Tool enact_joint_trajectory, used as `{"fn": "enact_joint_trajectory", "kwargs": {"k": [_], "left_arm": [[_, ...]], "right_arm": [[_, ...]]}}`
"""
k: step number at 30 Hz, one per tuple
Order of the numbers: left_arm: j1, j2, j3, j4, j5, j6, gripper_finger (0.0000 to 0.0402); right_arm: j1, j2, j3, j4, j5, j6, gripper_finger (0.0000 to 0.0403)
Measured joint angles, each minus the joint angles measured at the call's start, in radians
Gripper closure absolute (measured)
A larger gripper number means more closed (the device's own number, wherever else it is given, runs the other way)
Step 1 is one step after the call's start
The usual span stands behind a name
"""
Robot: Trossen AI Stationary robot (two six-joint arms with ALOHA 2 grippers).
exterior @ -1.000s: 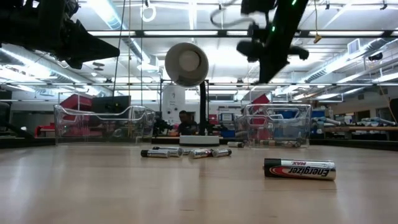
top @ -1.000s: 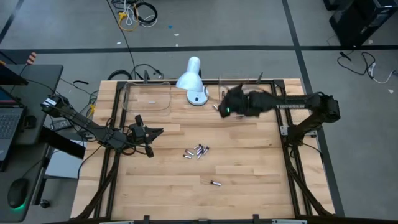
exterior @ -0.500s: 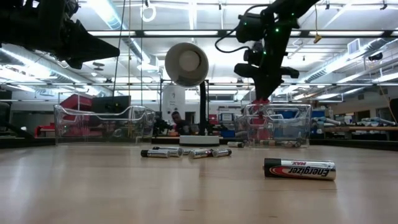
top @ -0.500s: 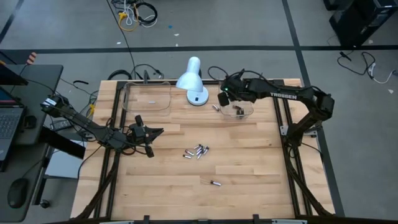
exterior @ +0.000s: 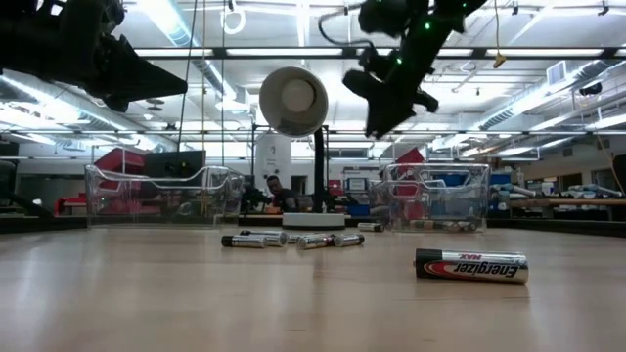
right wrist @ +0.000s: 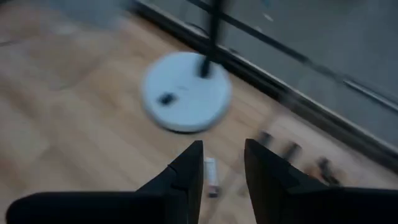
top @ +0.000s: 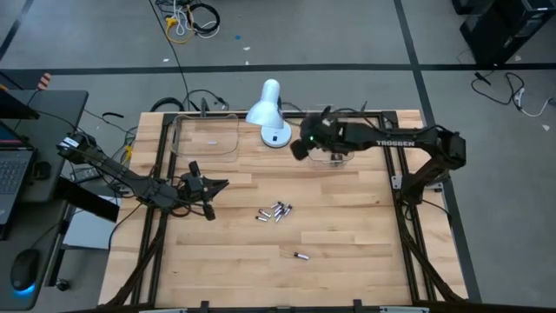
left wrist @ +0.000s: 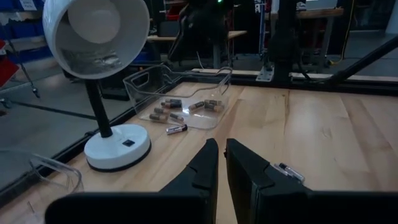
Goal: Sort batteries
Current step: Put the black battery in the transparent bin
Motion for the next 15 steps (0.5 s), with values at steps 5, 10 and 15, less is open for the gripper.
{"fn": "enact_joint_trajectory", "kwargs": {"k": [5, 10, 15], "left_arm": [[0.0, 0.0, 0.0, -0.04, 0.014, -0.032, 0.0369], [0.0, 0.0, 0.0, -0.085, 0.125, -0.041, 0.0369], [0.0, 0.009, 0.0, -0.115, 0.247, -0.033, 0.0369]], "right_arm": [[0.138, 0.0, 0.0, 0.047, -0.026, -0.179, 0.03], [0.288, 0.0, -0.014, 0.064, -0.127, -0.344, 0.0303], [0.405, 0.0, -0.069, 0.118, -0.147, -0.436, 0.0301]]}}
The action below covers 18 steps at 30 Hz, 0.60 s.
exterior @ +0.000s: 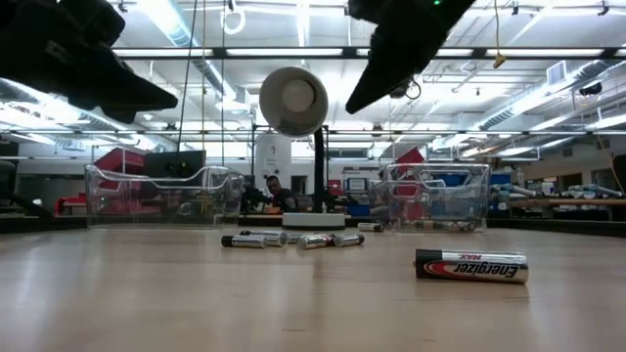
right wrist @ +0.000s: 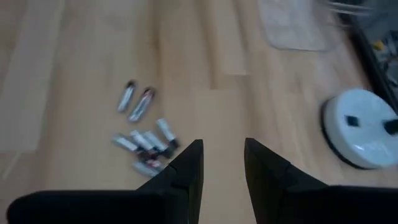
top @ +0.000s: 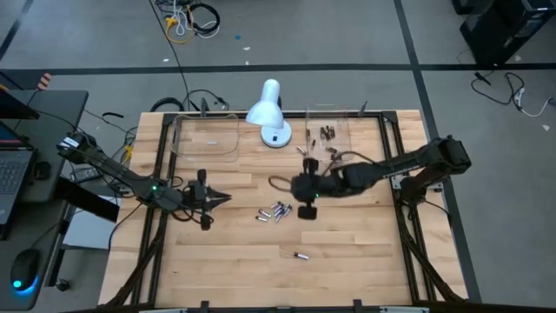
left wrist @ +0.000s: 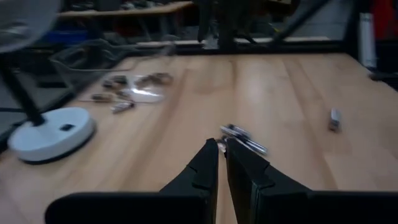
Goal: Sort batteries
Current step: Put the black battery in the transparent bin
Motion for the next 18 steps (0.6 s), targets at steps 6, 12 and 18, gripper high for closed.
{"fn": "enact_joint_trajectory", "kwargs": {"k": [6, 12, 18], "left_arm": [[0.0, 0.048, 0.0, 0.006, 0.015, -0.009, 0.0369], [0.0, 0.091, 0.0, 0.013, 0.013, -0.012, 0.0369], [0.0, 0.117, 0.0, 0.057, 0.008, -0.006, 0.0369]], "right_arm": [[0.094, 0.001, -0.08, 0.046, -0.016, 0.085, 0.0302], [0.204, 0.002, -0.103, 0.062, -0.107, 0.198, 0.0285], [0.348, 0.002, -0.102, 0.09, -0.088, 0.306, 0.0251]]}}
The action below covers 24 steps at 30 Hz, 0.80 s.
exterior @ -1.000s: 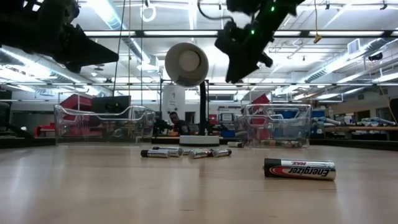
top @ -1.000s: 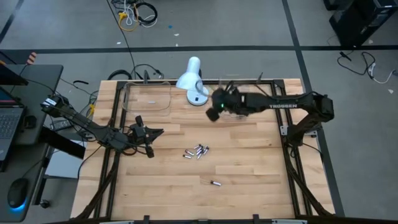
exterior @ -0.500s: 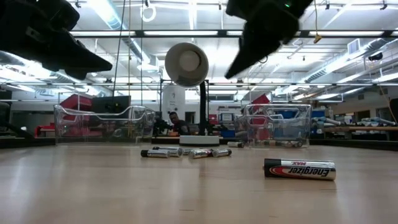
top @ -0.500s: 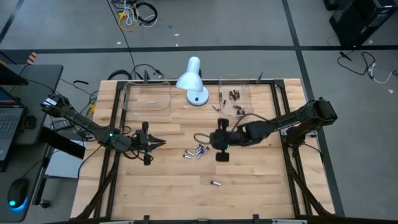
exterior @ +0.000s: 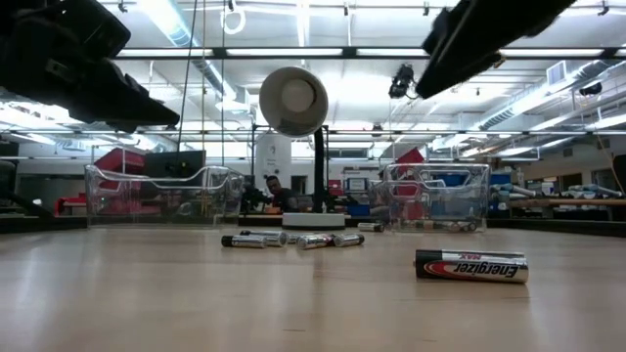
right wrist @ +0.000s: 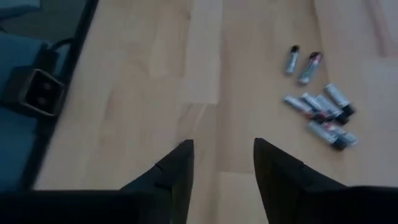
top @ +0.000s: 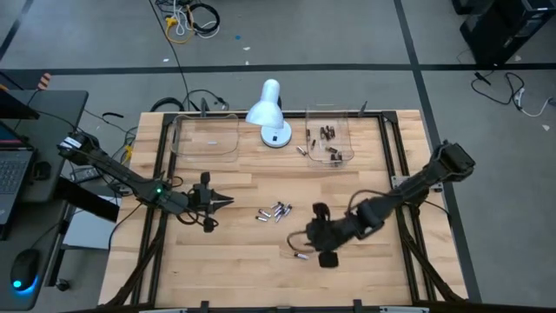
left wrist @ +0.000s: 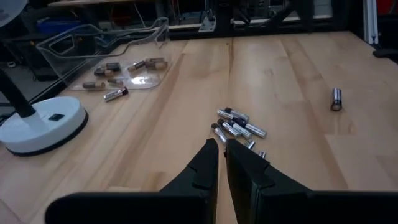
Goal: Sort batteries
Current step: Put the black battery in the transparent bin
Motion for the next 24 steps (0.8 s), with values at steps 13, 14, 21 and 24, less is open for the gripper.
{"fn": "enact_joint_trajectory", "kwargs": {"k": [13, 14, 21, 24], "left_arm": [[0.0, 0.006, 0.0, 0.163, -0.029, 0.074, 0.0369], [0.0, 0.006, 0.0, 0.167, -0.029, 0.074, 0.0369], [0.0, 0.006, 0.0, 0.169, -0.029, 0.053, 0.0369], [0.0, 0.006, 0.0, 0.169, -0.029, 0.053, 0.0369]], "right_arm": [[0.108, 0.187, 0.001, 0.132, 0.051, 0.115, 0.0192], [0.108, 0.207, 0.001, 0.137, 0.047, 0.116, 0.0189], [0.109, 0.306, 0.001, 0.151, 0.021, 0.145, 0.0175], [0.109, 0.332, 0.001, 0.152, 0.014, 0.147, 0.0174]]}}
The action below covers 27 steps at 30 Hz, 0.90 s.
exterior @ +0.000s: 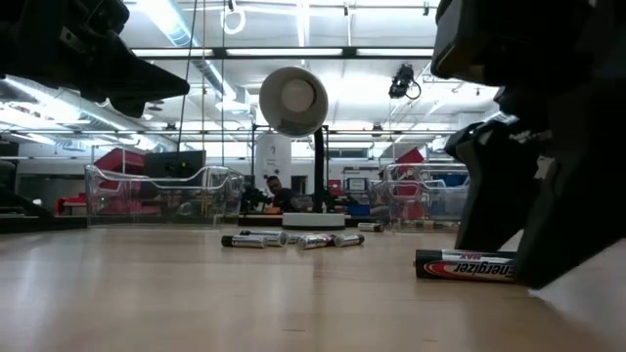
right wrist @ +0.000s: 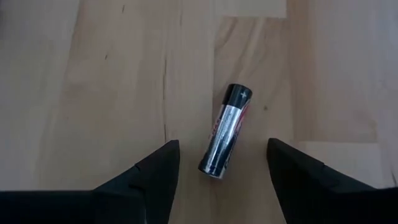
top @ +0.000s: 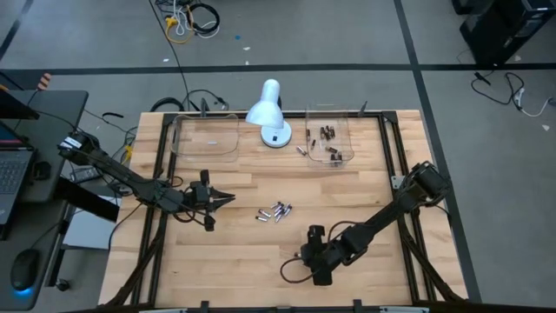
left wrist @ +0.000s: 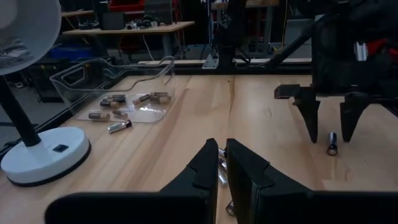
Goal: Sort batteries
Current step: Put the black battery in the transparent bin
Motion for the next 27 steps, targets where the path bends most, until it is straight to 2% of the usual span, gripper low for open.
{"fn": "enact_joint_trajectory", "kwargs": {"k": [5, 10, 16, 22, 27], "left_arm": [[0.0, 0.0, 0.0, 0.0, 0.0, 0.0, 0.0369], [0.0, 0.0, 0.0, 0.0, 0.0, -0.001, 0.0369], [0.0, 0.0, 0.0, -0.001, 0.0, 0.005, 0.0369], [0.0, 0.0, 0.0, -0.007, 0.008, 0.025, 0.0369], [0.0, 0.0, 0.0, -0.011, 0.081, 0.029, 0.0369]], "right_arm": [[-0.008, 0.021, 0.005, -0.005, 0.006, -0.005, 0.0186], [-0.035, 0.02, 0.005, -0.024, 0.0, -0.006, 0.0222], [-0.065, 0.022, 0.005, -0.045, -0.005, -0.036, 0.0289], [-0.097, 0.023, 0.003, -0.052, -0.002, -0.098, 0.0377], [-0.128, 0.012, 0.0, -0.046, 0.108, -0.155, 0.0377]]}}
